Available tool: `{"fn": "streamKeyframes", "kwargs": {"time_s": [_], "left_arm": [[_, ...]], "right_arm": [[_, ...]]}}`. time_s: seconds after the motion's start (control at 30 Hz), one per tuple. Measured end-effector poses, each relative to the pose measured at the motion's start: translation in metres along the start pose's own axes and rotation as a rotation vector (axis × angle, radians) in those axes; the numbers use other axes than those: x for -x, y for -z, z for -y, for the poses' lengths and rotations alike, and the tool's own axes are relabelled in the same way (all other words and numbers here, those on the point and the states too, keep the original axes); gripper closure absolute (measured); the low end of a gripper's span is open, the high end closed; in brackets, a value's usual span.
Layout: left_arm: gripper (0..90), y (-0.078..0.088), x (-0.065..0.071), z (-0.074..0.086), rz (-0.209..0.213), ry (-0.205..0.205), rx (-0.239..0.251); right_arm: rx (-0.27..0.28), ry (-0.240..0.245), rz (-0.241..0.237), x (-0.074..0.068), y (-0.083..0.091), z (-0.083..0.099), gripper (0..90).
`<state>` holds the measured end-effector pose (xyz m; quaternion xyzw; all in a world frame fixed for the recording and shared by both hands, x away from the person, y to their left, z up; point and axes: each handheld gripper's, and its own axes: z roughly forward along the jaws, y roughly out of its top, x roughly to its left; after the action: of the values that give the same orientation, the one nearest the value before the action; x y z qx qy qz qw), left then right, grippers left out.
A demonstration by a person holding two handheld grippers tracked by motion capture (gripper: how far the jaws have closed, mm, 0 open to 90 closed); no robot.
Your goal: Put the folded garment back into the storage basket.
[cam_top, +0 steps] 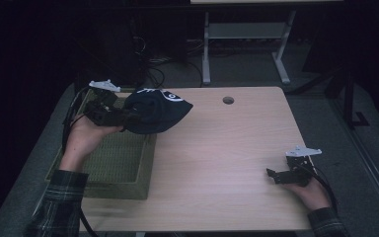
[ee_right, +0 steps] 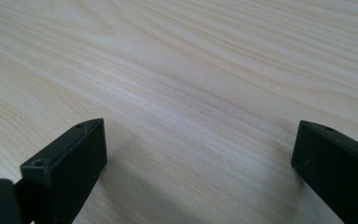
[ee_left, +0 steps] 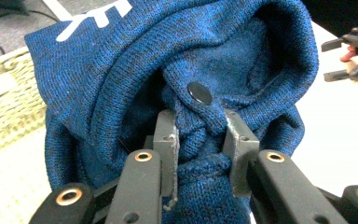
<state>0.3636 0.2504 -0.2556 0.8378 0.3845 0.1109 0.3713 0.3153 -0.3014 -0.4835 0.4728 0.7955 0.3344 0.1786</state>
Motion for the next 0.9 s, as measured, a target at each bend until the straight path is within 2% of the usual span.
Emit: {"fn": "streamKeyframes", "kwargs": {"time_s": [0.47, 0.73, 0.9], "left_arm": [[69.9, 0.014, -0.029, 0.03, -0.085, 0.064, 0.01], [69.9, 0.021, -0.046, 0.05, -0.148, 0.108, 0.011], [69.9, 0.021, -0.055, 0.061, -0.181, 0.128, -0.001]], "right_arm": [[0.0, 0.002, 0.001, 0.0, 0.0, 0.0, 2.7], [0.0, 0.002, 0.001, 0.0, 0.0, 0.0, 2.7], [0.0, 0.001, 0.0, 0.0, 0.0, 0.0, 2.7]]}}
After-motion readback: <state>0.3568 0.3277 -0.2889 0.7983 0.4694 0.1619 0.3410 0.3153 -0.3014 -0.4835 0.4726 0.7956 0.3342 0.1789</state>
